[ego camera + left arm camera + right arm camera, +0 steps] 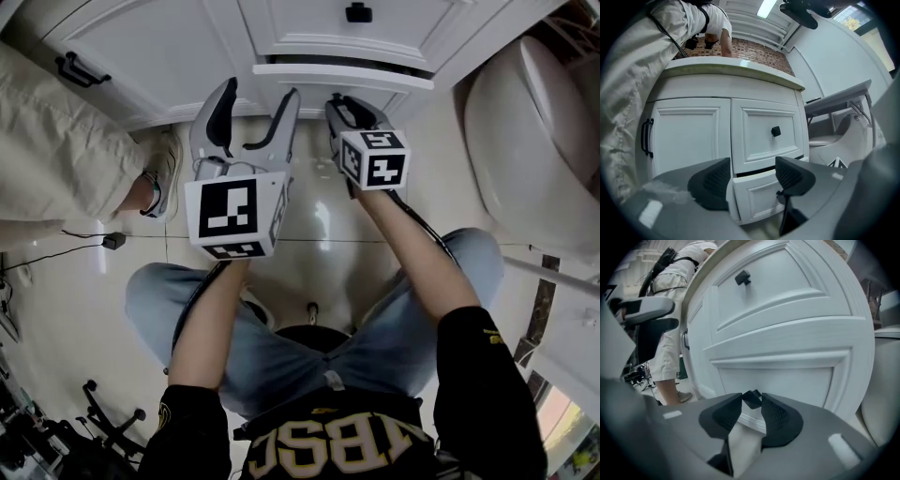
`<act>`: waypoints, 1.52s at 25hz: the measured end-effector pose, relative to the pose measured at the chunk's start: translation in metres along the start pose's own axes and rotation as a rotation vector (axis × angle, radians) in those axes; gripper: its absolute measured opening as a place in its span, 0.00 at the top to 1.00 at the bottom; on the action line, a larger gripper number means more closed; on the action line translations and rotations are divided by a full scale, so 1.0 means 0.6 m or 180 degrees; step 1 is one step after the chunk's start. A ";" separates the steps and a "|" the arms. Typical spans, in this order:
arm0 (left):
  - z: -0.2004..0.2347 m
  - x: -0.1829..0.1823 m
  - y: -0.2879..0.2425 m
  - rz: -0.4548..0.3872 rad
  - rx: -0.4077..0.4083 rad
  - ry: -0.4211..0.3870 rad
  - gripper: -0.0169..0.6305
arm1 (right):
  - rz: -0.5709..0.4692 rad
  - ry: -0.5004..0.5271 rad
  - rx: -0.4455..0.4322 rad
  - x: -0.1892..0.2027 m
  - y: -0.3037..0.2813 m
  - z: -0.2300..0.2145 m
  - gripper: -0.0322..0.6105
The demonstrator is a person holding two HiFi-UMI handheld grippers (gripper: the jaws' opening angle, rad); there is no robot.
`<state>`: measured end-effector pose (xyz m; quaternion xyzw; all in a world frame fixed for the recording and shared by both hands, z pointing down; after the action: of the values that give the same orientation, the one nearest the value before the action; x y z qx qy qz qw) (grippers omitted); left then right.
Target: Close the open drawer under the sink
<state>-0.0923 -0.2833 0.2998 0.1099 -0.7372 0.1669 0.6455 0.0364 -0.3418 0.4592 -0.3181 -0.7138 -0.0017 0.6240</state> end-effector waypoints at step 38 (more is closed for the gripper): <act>-0.108 -0.078 0.199 -0.0401 0.0408 -0.0068 0.51 | -0.1146 0.0140 0.0420 -0.115 0.423 0.090 0.59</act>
<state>-0.0716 -0.1508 0.2483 0.1989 -0.7234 0.1716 0.6384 0.1054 -0.1493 0.2857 -0.1436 -0.7439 -0.0734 0.6485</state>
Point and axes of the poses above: the fingertips, and each gripper's own axes: y backward along the fingers, z to its left, x out of its underside, the point moved 3 cm from there along y, backward along the fingers, and after that the axes turned 3 degrees about -y, right-handed, at the moved point
